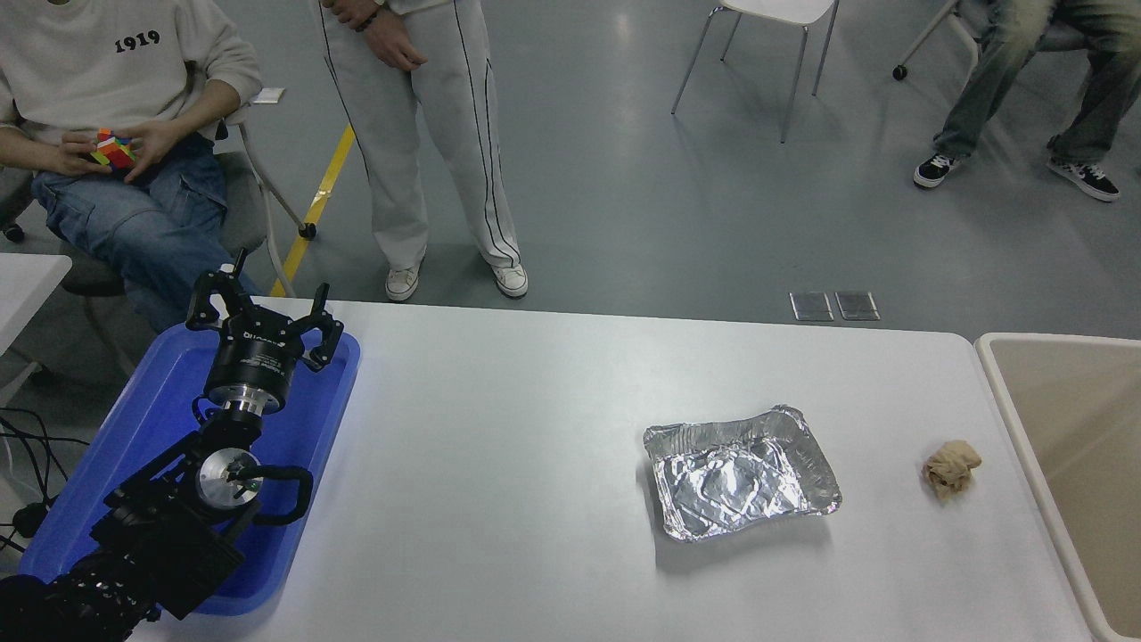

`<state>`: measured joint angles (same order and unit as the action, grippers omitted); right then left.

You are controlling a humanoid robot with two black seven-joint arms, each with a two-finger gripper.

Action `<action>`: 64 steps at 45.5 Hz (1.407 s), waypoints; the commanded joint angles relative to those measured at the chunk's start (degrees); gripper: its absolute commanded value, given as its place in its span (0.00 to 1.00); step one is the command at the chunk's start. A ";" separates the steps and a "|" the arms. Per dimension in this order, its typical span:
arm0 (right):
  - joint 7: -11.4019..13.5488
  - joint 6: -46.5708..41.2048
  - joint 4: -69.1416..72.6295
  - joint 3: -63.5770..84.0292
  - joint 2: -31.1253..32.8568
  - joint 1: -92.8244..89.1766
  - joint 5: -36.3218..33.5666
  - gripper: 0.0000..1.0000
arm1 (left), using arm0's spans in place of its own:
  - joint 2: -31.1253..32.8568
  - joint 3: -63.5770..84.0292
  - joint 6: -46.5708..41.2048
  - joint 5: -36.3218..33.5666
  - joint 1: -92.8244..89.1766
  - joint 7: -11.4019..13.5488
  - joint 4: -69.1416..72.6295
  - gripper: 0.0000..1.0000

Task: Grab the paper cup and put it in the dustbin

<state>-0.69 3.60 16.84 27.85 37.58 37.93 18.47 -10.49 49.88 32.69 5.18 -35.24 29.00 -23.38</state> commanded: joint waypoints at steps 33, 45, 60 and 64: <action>-0.02 -21.86 45.91 37.36 13.75 49.16 3.32 1.00 | 0.03 -0.05 0.00 0.00 0.00 0.00 0.00 1.00; -0.02 -29.87 48.11 38.24 11.90 54.27 3.41 1.00 | 0.03 -0.05 0.00 0.00 0.00 0.00 0.00 1.00; -0.02 -43.05 49.08 44.65 2.50 63.58 3.41 1.00 | 0.03 -0.05 0.00 0.00 0.00 0.00 0.00 1.00; -0.02 -46.31 49.52 45.62 1.18 66.83 3.41 1.00 | 0.03 -0.05 0.00 0.00 0.00 0.00 0.00 1.00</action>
<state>-0.71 -33.32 65.14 69.05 44.17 96.55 21.88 -10.47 49.84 32.69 5.19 -35.24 29.00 -23.38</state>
